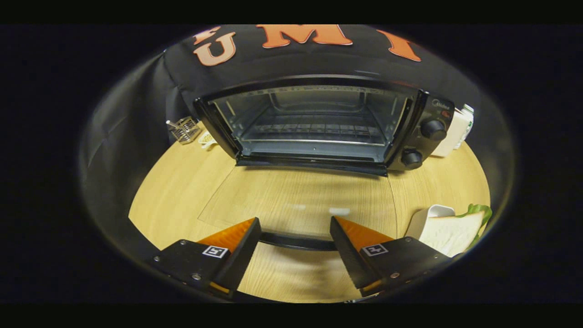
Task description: Open the toaster oven, put the food inside, and close the toaster oven door.
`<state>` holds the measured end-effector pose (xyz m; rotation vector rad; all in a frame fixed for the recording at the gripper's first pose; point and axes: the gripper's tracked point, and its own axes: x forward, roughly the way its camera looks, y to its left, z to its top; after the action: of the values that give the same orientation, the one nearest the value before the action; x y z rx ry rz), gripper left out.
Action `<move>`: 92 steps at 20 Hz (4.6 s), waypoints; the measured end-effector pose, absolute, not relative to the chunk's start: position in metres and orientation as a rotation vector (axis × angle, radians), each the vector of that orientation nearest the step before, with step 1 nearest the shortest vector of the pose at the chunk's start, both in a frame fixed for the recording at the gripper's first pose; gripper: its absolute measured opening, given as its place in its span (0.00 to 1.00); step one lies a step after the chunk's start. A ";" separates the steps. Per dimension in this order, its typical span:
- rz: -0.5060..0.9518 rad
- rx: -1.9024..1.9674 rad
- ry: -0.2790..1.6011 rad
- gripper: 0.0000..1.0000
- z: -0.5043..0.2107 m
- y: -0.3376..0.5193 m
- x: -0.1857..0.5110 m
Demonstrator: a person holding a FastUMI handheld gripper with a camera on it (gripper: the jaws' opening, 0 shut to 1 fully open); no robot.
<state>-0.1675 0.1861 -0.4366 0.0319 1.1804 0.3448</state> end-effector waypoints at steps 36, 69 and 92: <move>0.011 0.214 1.173 0.98 -0.400 -0.074 -0.167; 0.104 0.697 1.067 0.30 -0.344 0.034 -0.111; 0.013 1.086 0.837 0.30 -0.399 0.202 0.008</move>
<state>0.0080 0.2015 -0.3994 1.0859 0.8365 0.0134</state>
